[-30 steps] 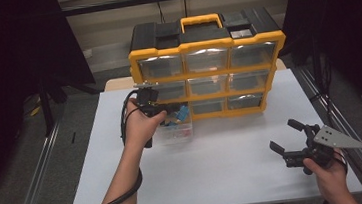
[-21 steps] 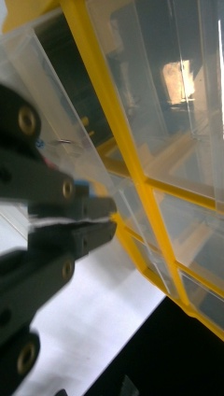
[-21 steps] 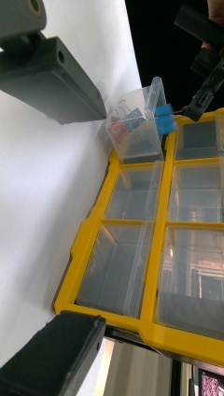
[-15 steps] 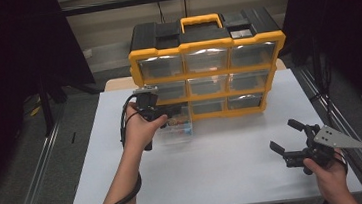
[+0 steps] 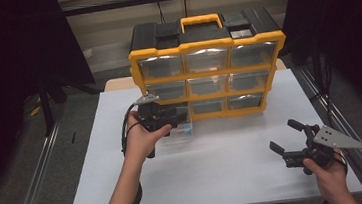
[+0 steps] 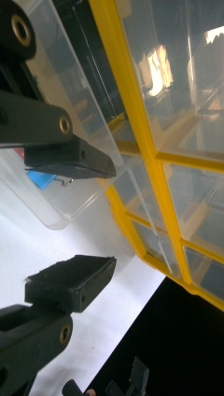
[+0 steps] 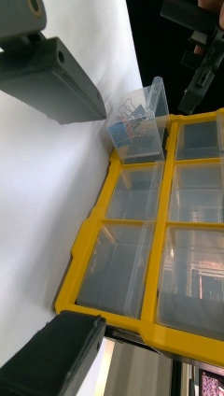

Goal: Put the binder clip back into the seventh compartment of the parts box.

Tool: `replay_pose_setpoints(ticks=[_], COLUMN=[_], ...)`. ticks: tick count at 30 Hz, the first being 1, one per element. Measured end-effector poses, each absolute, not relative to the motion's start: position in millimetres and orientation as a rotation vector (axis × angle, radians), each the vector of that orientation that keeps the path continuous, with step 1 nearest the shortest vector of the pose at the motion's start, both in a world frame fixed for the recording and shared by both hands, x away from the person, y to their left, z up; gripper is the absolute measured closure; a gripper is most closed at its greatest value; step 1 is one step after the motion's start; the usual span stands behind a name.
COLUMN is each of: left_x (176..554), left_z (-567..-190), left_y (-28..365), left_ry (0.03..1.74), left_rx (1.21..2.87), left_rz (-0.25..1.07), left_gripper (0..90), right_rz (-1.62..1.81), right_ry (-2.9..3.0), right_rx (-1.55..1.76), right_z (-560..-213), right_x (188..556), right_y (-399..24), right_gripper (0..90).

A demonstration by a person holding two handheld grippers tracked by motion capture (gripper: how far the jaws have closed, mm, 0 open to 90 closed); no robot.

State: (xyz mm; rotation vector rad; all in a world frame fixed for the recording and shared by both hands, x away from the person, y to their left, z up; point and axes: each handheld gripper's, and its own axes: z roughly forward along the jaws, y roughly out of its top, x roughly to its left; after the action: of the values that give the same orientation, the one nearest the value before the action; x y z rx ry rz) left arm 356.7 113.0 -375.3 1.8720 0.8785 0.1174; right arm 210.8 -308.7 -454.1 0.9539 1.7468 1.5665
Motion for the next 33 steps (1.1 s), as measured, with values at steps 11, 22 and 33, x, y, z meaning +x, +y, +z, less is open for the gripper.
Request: replay_pose_setpoints(ticks=[11, 22, 33], left_x=[345, 335, 327], left_z=[-381, -387, -396], left_y=[109, 108, 108], left_ry=[0.868, 0.847, 0.852], left_rx=[1.845, 1.840, 1.822], left_rz=[0.131, 0.134, 0.130], left_gripper=[33.9, 23.5, 19.0], right_rz=[1.568, 1.570, 1.566], right_ry=[1.746, 1.751, 1.749], right_rx=[0.954, 0.951, 0.952], right_z=[-454, -454, -454], right_x=[211, 211, 211], right_y=[-308, -308, -308], right_gripper=[2.2, 2.2, 2.2])
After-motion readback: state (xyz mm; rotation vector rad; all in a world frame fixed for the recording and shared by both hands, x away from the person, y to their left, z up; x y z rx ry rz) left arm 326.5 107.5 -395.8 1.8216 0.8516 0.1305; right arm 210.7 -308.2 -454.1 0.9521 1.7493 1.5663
